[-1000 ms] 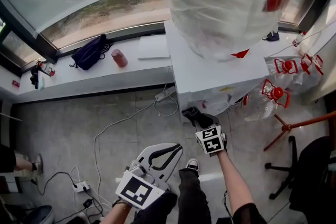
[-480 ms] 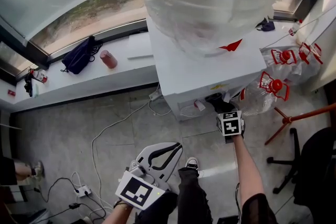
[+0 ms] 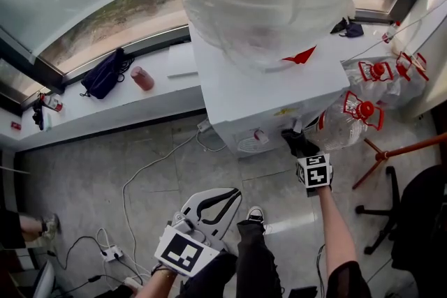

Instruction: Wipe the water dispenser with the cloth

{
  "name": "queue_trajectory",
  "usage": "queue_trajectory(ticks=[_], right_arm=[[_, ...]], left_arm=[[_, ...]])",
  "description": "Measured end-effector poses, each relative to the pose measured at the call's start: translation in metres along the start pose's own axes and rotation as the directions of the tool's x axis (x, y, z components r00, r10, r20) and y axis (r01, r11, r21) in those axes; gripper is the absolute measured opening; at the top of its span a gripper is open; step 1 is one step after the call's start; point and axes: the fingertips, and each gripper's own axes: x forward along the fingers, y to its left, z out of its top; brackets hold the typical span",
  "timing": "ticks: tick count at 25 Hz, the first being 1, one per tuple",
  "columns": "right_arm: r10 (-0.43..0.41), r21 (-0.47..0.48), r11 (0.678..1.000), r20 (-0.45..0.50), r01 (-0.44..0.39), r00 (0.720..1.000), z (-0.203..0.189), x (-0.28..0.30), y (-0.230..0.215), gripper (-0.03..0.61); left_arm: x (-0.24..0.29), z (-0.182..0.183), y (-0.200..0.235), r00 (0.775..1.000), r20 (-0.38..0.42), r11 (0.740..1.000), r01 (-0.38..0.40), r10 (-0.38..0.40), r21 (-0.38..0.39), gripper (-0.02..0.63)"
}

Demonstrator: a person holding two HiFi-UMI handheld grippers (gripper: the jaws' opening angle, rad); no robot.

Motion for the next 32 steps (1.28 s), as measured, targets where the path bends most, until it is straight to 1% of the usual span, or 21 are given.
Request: queue_trajectory(ticks=[3, 5, 7, 10, 13, 15, 17, 20, 24, 27, 32], right_arm=[[0.108, -0.052, 0.993, -0.033, -0.11, 0.994, -0.02, 0.003, 0.059, 0.106], [0.18, -0.081, 0.979, -0.063, -0.185, 0.982, -0.035, 0.007, 0.101, 0.106], [0.232, -0.104, 0.965, -0.081, -0.239, 0.969, -0.046, 0.013, 0.137, 0.106], [0.269, -0.114, 0.954, -0.084, -0.278, 0.959, -0.052, 0.026, 0.17, 0.106], [0.261, -0.088, 0.96, -0.08, -0.267, 0.962, -0.049, 0.038, 0.179, 0.106], [0.232, -0.059, 0.97, -0.071, -0.236, 0.97, -0.045, 0.047, 0.171, 0.106], [0.193, -0.016, 0.981, -0.065, -0.194, 0.979, -0.045, 0.054, 0.153, 0.106], [0.139, 0.04, 0.99, -0.093, -0.136, 0.986, -0.052, 0.053, 0.12, 0.106], [0.053, 0.041, 0.998, -0.126, -0.048, 0.991, -0.058, 0.046, 0.067, 0.106], [-0.018, 0.025, 0.999, -0.147, 0.022, 0.989, -0.056, 0.042, 0.025, 0.106], [-0.101, 0.019, 0.994, -0.164, 0.106, 0.981, -0.049, 0.041, -0.024, 0.106]], left_arm=[[-0.002, -0.003, -0.001, 1.0, -0.015, 1.0, -0.012, 0.013, 0.023, 0.021], [-0.003, -0.008, -0.001, 1.0, -0.022, 1.0, -0.016, 0.017, 0.023, 0.021], [-0.005, -0.014, 0.001, 0.999, -0.025, 1.0, -0.021, 0.022, 0.015, 0.021], [-0.007, -0.023, 0.005, 0.999, -0.031, 0.999, -0.035, 0.035, 0.007, 0.021], [-0.008, -0.03, 0.008, 0.998, -0.04, 0.999, -0.042, 0.042, -0.002, 0.021], [-0.008, -0.033, 0.01, 0.998, -0.046, 0.999, -0.044, 0.044, -0.003, 0.021], [-0.009, -0.034, 0.012, 0.998, -0.049, 0.999, -0.045, 0.045, -0.003, 0.021], [-0.012, -0.036, 0.015, 0.998, -0.049, 0.999, -0.045, 0.044, -0.004, 0.021], [-0.013, -0.039, 0.017, 0.997, -0.057, 0.999, -0.047, 0.046, -0.019, 0.021], [-0.01, -0.042, 0.02, 0.997, -0.063, 0.998, -0.048, 0.047, -0.027, 0.021], [-0.006, -0.049, 0.025, 0.996, -0.073, 0.998, -0.052, 0.05, -0.037, 0.021]])
